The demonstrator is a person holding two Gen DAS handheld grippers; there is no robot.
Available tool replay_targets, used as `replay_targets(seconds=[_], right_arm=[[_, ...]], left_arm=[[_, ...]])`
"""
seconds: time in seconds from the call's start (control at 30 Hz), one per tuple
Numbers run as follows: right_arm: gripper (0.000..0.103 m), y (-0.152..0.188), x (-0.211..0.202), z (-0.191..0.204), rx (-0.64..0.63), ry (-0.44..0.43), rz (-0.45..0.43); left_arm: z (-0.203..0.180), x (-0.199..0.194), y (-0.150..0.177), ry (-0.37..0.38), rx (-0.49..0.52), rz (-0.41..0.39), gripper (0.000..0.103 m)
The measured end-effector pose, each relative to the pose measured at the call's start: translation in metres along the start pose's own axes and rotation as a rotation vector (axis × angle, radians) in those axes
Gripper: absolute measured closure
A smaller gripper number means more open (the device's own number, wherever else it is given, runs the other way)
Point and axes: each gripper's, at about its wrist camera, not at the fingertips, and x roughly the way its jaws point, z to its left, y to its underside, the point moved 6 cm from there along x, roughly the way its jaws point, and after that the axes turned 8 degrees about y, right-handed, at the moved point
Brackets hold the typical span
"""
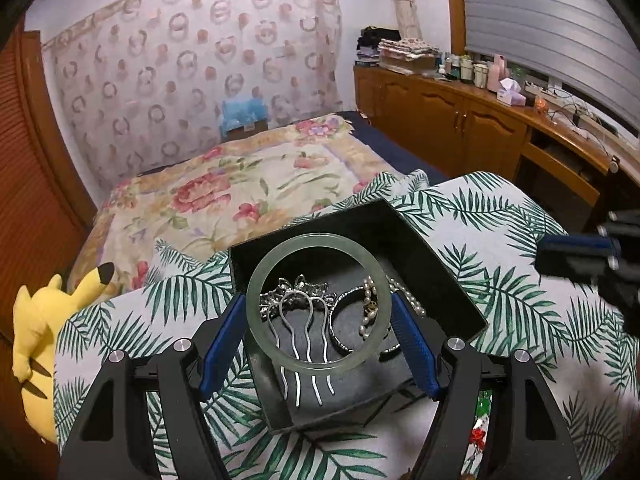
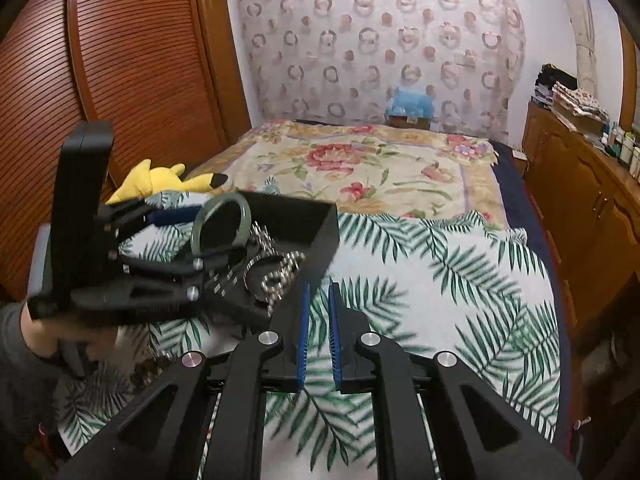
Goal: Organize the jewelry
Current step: 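Carry the jade bangle into the box with the left tool while the right tool lowers the pearls in, then withdraw both open tools from the box back toward the jewelry pile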
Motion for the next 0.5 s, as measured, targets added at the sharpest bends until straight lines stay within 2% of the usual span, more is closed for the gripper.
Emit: replay_targets(seconds=[0.23, 0.5], right_arm=[[0.092, 0.020, 0.000, 0.007, 0.010, -0.022, 0.001], [0.092, 0.049, -0.010, 0.030, 0.010, -0.043, -0.006]], left_arm=[[-0.008, -0.026, 0.007, 0.016, 0.016, -0.032, 0.030], [-0.016, -0.074, 0.042, 0.065, 0.025, -0.064, 0.030]])
